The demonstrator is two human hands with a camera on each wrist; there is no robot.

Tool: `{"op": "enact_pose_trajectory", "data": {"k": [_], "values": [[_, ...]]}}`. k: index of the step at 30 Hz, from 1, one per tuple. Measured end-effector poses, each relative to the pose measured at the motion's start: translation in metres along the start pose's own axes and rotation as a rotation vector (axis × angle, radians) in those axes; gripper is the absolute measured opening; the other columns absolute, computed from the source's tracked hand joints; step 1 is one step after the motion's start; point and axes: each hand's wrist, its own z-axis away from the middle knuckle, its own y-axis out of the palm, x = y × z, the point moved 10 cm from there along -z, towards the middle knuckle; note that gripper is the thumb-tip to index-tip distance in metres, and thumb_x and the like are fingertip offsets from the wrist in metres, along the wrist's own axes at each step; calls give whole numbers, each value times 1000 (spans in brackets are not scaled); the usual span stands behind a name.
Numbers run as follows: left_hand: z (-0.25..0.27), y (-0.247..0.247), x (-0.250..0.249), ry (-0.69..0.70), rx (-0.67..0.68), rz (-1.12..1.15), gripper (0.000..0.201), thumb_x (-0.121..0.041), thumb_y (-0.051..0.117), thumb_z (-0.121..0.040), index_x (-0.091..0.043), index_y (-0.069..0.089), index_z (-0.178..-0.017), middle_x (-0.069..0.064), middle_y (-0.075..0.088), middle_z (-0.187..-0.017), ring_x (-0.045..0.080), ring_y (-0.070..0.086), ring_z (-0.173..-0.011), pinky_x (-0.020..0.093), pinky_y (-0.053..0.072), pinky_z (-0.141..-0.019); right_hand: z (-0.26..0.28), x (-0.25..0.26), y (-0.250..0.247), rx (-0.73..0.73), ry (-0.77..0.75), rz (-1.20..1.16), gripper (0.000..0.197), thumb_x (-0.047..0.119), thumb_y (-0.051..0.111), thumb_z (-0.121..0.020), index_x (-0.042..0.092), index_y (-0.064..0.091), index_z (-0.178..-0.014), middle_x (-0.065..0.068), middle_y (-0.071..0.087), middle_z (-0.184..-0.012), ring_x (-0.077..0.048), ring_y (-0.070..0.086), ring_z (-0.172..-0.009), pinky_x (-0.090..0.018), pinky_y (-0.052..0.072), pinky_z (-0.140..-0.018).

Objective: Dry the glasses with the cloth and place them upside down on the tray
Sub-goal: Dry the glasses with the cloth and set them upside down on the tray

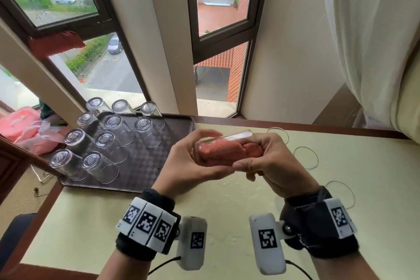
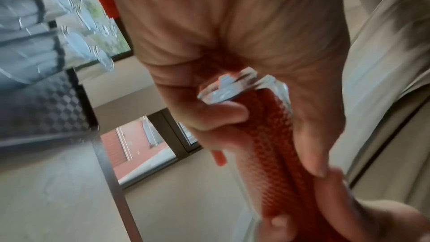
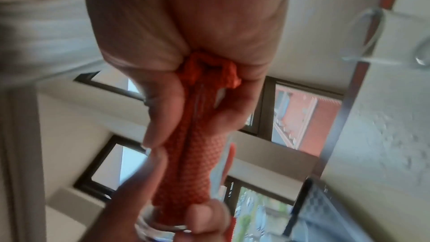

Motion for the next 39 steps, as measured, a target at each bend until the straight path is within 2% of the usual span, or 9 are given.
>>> {"op": "enact_pose_trajectory", "data": {"k": [4,12,18,23,26,30,33,36,39], "values": [[-5,-7,-3,-22,32,14,65,11,82,-56,-4,60,-116,6,76,-96,16,72,-80,22,58,-68,-5,-5,10,-45,-49,-27,36,-13,72,-60,10,78,-87,-6,74,-83,-18,69,-77,-24,58,-64],[-1,-15,-8,137,-17,-63,72,-6,94,-59,-10,61,-123,14,74,-109,30,74,-98,40,61,-81,-13,-3,5,-51,23,28,24,8,75,-66,7,73,-90,-8,66,-79,-9,54,-58,-20,45,-46],[-3,-23,4,-93,45,-67,71,-33,89,-52,-11,68,-116,6,75,-88,12,63,-57,22,51,-47,-6,-7,14,-113,-58,-31,32,-8,65,-53,5,75,-80,-9,71,-76,-19,66,-72,-27,56,-59],[2,-18,-12,103,4,-156,72,-11,98,-53,-13,67,-118,7,77,-102,19,75,-88,26,59,-77,-9,-9,10,-61,43,-73,39,-12,61,-51,4,70,-85,-5,66,-70,-12,53,-48,-21,44,-37],[1,-14,-13,110,12,-125,69,-7,94,-57,-7,65,-121,11,76,-106,25,75,-92,29,60,-80,-6,-7,7,-5,85,-107,37,-8,65,-59,-3,67,-96,-3,66,-70,-9,52,-50,-18,40,-35],[-5,-16,2,-70,10,68,73,-42,95,-52,-14,69,-114,8,75,-93,26,65,-61,26,55,-54,-8,2,6,-92,-27,-57,42,-13,53,-51,6,75,-81,-4,70,-72,-13,64,-62,-22,50,-46],[-7,-20,5,-90,-42,89,58,-33,92,-51,-13,72,-102,5,69,-76,18,51,-50,19,44,-39,-10,-2,4,-159,-51,-14,48,-11,42,-47,4,72,-82,-3,72,-76,-16,69,-73,-25,56,-52],[-6,-17,-13,74,-41,-61,61,-14,96,-54,-13,69,-109,6,77,-93,17,72,-70,23,58,-59,-11,-4,4,-113,-20,29,41,-8,62,-57,-1,70,-96,-10,66,-79,-17,59,-64,-24,47,-45],[-2,-10,-19,219,-3,-242,68,-25,95,-58,-17,66,-119,5,76,-106,20,75,-93,32,61,-80,-9,-9,-3,-86,57,3,42,1,75,-60,-1,68,-101,-8,63,-74,-13,52,-56,-20,38,-39]]}}
